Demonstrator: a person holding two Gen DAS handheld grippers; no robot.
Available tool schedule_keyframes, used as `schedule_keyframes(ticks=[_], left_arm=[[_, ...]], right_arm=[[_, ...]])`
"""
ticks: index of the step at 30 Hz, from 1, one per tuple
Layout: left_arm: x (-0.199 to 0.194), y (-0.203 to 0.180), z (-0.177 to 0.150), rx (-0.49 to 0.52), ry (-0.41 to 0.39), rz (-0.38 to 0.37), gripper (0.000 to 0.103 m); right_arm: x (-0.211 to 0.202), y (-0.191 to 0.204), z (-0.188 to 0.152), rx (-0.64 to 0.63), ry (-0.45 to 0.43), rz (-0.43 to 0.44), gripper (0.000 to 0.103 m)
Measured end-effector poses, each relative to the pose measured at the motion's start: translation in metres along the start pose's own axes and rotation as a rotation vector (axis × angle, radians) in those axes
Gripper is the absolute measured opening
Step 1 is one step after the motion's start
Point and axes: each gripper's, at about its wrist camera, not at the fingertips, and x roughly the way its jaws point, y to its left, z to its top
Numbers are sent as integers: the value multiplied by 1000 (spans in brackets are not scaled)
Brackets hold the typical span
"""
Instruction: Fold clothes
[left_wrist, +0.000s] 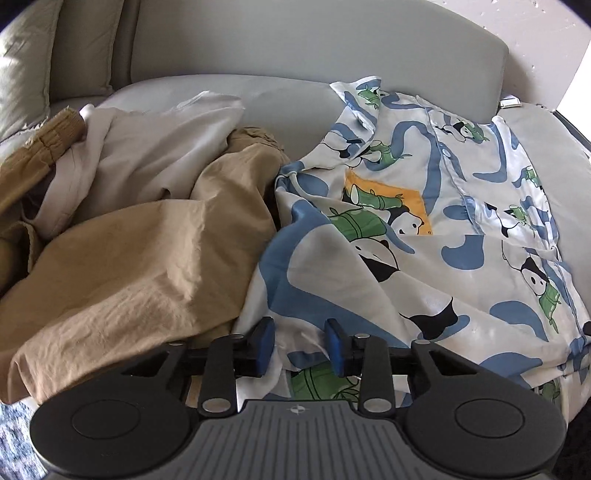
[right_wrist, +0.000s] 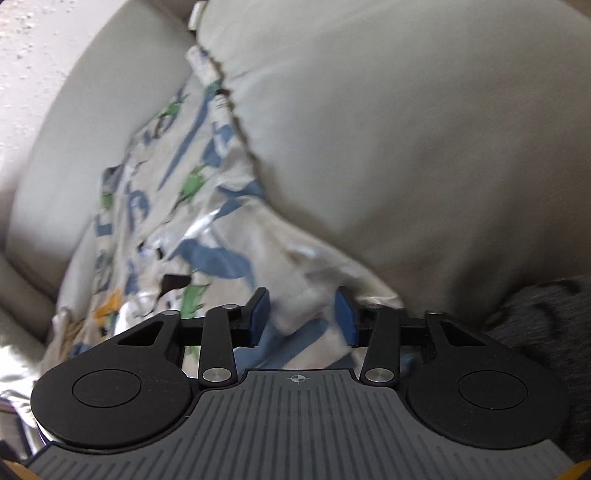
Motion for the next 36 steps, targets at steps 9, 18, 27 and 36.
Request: schedule_keyframes(ticks=[9,18,27,36], left_arm=[[1,24,-2,-13,14,-47,20],[-47,14,-8,-10,-82,-92,29],[-10,-9,-2,-25,-76,-155,32],[11,-10,-14,5,-4,-44,35]], right_arm=[[-39,6,-13,-115,-70,-59,1],[-60,19,-28,-206,-77,-95,36],[-41,64,-46,-394,-57,-32,19],[-29,80,-54,-518,-59,-54,23]])
